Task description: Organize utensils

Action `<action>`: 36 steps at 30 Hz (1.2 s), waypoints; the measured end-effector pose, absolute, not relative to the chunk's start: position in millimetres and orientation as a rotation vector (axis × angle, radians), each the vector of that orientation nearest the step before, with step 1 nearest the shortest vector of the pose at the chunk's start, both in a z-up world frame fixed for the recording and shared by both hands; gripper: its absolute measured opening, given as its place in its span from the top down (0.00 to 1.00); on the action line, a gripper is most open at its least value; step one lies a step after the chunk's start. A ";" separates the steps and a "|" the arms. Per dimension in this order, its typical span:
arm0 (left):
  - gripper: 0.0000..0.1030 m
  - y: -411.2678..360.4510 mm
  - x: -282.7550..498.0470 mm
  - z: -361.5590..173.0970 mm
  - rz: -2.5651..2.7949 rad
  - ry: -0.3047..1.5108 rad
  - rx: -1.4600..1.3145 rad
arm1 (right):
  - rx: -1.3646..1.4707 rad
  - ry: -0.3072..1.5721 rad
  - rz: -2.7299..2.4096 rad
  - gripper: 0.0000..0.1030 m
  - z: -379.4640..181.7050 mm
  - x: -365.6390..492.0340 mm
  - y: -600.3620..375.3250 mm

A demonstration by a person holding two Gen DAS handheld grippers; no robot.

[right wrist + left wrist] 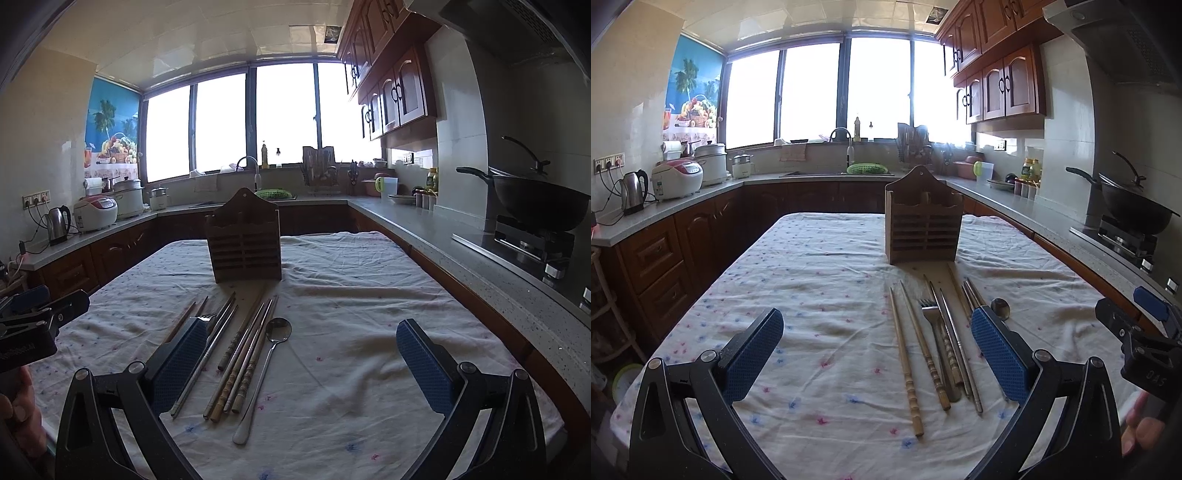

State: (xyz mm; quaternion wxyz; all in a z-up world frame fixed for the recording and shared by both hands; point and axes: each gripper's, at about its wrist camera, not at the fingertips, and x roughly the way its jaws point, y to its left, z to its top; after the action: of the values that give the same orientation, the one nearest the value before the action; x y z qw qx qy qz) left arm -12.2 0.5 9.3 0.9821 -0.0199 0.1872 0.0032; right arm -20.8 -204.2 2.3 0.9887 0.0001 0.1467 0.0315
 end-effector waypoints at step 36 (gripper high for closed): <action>0.00 0.9 -10.6 10.6 0.002 0.380 -0.041 | -0.002 0.300 0.079 0.00 4.8 -18.0 -200.3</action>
State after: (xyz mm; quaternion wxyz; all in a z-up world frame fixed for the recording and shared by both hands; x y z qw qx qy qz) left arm -10.6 0.9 10.6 0.9818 -0.0203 0.1888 0.0008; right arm -18.0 -200.3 4.8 0.9880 -0.0008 0.1493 0.0395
